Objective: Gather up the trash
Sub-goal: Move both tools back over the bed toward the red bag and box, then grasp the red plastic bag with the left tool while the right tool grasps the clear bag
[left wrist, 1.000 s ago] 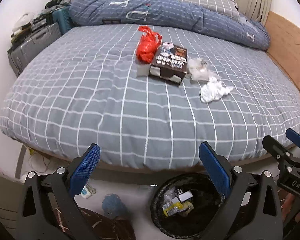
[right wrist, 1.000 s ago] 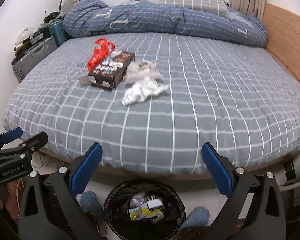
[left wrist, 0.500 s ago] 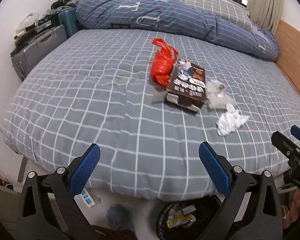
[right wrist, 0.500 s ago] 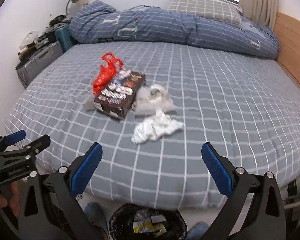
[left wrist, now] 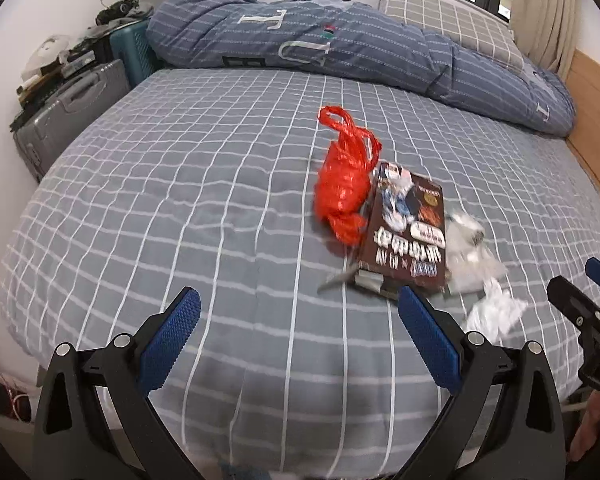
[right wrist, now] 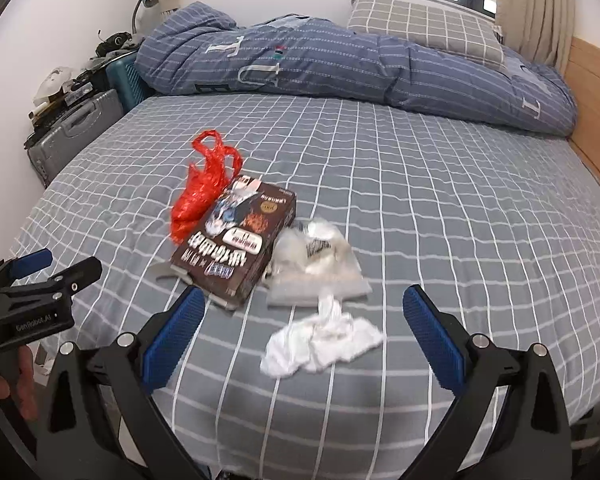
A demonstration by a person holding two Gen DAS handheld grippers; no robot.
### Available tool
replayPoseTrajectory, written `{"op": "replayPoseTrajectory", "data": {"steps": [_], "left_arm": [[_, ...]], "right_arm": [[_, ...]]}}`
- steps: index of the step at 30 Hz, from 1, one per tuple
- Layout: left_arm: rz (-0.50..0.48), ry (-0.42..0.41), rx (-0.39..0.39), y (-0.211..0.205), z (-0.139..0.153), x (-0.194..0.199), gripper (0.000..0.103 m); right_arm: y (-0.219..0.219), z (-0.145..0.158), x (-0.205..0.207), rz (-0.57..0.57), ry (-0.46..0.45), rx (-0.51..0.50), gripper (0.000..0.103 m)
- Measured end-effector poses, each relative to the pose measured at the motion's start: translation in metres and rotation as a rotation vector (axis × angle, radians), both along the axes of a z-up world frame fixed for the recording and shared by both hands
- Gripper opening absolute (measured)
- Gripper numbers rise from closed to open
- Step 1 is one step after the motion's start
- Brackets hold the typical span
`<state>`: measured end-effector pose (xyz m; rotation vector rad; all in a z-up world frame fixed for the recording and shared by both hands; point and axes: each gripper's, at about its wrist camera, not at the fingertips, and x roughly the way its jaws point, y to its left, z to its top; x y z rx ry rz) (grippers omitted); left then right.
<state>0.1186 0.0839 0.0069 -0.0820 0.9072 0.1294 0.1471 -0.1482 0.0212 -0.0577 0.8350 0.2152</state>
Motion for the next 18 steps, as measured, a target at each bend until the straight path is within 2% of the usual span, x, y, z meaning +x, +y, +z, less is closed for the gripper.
{"op": "replayPoseTrajectory", "data": {"steps": [5, 11, 18], "left_arm": [[-0.011, 0.001, -0.002, 0.001, -0.009, 0.039, 0.097], [-0.014, 0.029, 0.005, 0.01, -0.034, 0.087, 0.097], [-0.053, 0.069, -0.023, 0.008, -0.056, 0.124, 0.097]], "right_arm": [[0.002, -0.007, 0.034, 0.014, 0.004, 0.016, 0.095], [0.009, -0.023, 0.073, 0.027, 0.017, 0.023, 0.095], [0.016, -0.054, 0.104, 0.04, 0.061, -0.003, 0.09]]}}
